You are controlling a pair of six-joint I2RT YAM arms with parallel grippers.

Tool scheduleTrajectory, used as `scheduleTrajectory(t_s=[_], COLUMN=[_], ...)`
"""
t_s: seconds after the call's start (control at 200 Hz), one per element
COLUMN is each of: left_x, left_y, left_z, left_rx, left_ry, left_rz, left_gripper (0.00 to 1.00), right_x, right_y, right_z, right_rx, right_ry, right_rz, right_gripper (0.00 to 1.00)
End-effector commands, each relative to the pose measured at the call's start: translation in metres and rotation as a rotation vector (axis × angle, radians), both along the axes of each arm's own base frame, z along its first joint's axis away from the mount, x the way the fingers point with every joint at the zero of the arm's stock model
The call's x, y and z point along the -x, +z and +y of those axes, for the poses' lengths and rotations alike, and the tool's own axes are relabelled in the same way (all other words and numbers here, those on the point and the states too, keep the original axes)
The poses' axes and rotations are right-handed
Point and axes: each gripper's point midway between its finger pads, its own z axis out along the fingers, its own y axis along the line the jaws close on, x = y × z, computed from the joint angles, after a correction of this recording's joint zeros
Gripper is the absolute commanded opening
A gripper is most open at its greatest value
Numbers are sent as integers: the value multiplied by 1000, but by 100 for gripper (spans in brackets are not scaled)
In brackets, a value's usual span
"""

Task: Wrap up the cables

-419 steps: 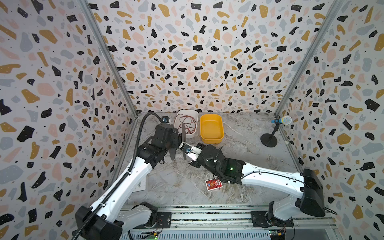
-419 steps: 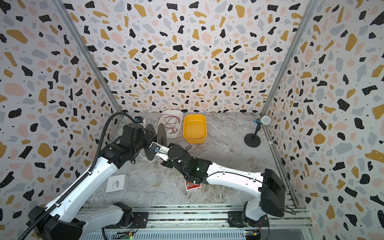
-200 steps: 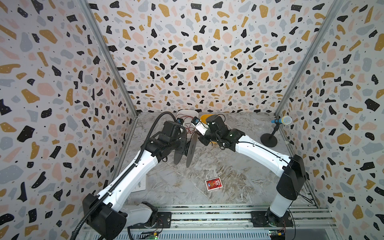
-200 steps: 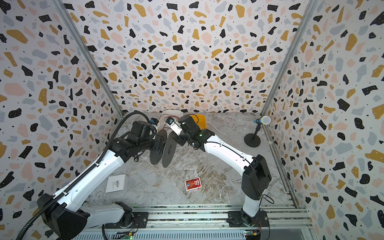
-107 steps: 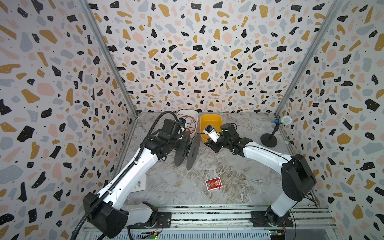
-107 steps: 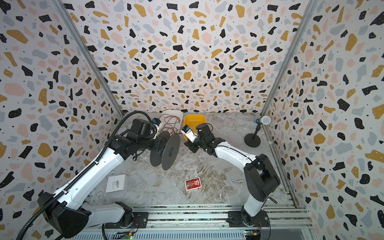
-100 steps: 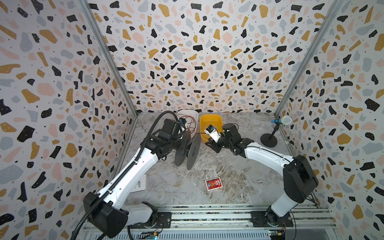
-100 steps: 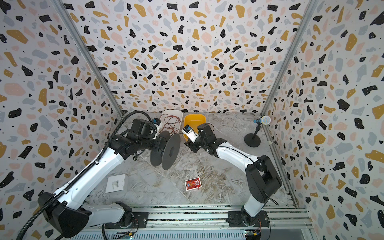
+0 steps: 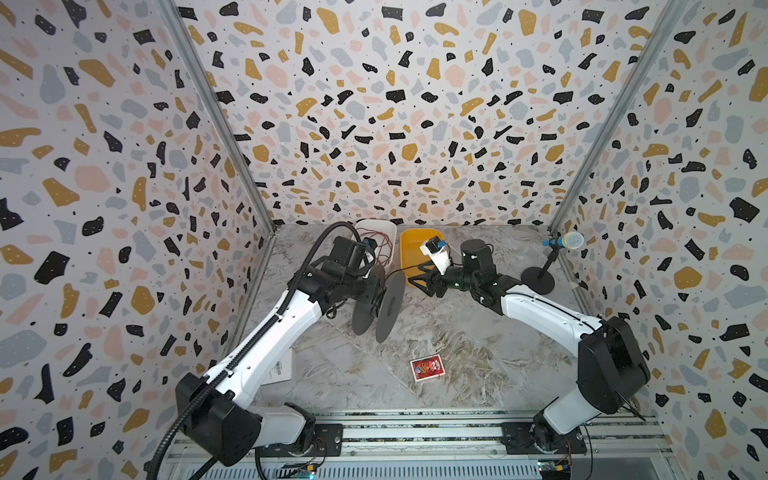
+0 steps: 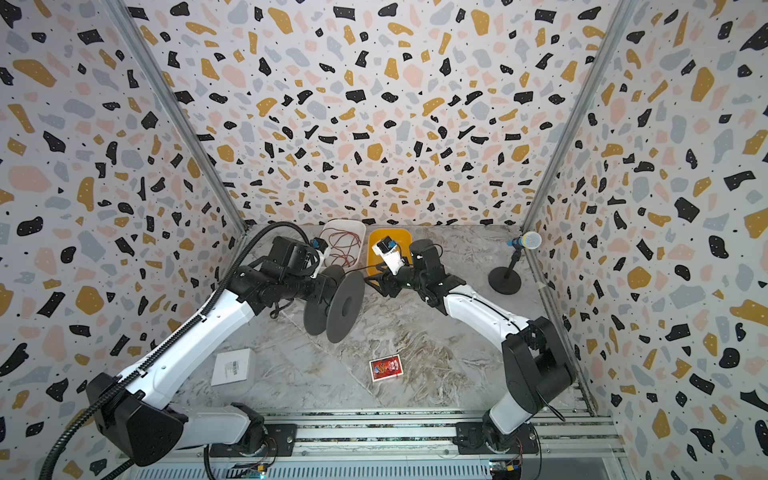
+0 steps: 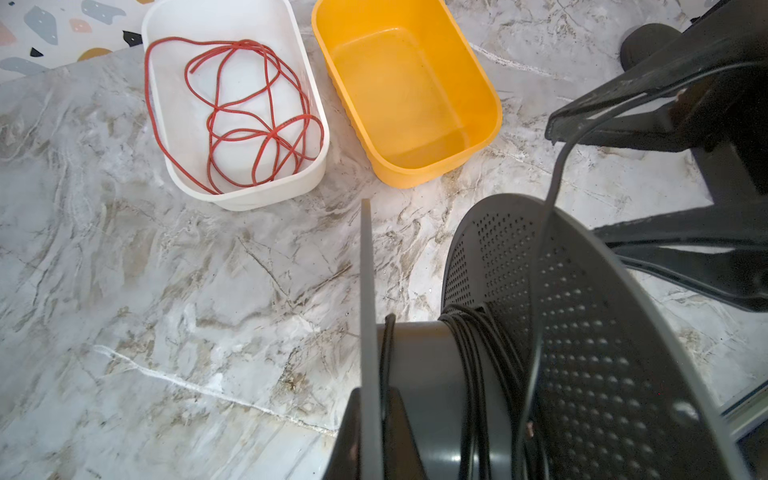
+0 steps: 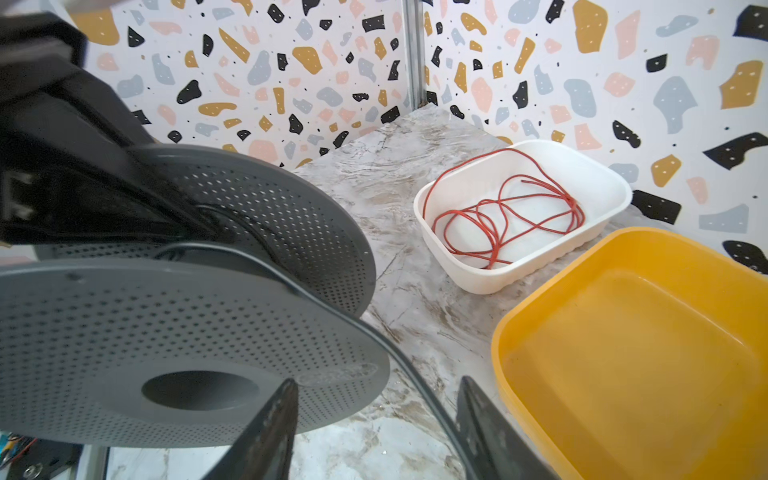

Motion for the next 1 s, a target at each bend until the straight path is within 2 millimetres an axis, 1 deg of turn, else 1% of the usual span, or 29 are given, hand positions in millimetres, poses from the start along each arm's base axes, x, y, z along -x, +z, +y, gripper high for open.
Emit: scheduleTrajectory(t_s=[0.0,0.1,0.215,0.29,0.396,0.456,0.531,0.621,0.736,0.796,0.926,0.996], left_x=[-6,-4,2,3,4,3,2,1,-1,-1,2,3], left_y=[28,26,24,22,26,27,29,30,33,35,41,44], left_z=[-11,-15,-29,-33,-35,-36,-38,-39,-39,-40,-45,-47], left_rx=[67,89,151,160,176,185,223,270,289,303,347,367], left_ry=[-28,-42,-101,-115,-124,-125,-133,-137,-134,-139,-162,-176], left_rz=[-73,-63,-29,-15,-22,-26,-23,-17,-23,-20,-20,-23], left_gripper=[0,0,0,0,0,0,0,0,0,0,0,0], right_x=[7,-5,-24,-38,-53,-52,-48,-41,-40,-37,-29,-25], right_y=[27,30,24,13,-13,-23,-31,-32,-41,-42,-43,-44], right_z=[2,-3,-13,-22,-40,-47,-56,-68,-91,-100,-112,-114], right_rx=[-79,-94,-108,-110,-93,-94,-93,-100,-54,-51,-68,-74], right_ry=[29,-41,-117,-183,-274,-294,-326,-369,-485,-515,-540,-534], right_rz=[-26,-2,70,145,263,291,307,297,305,311,308,311], right_gripper=[62,62,63,64,66,67,68,69,70,70,71,72])
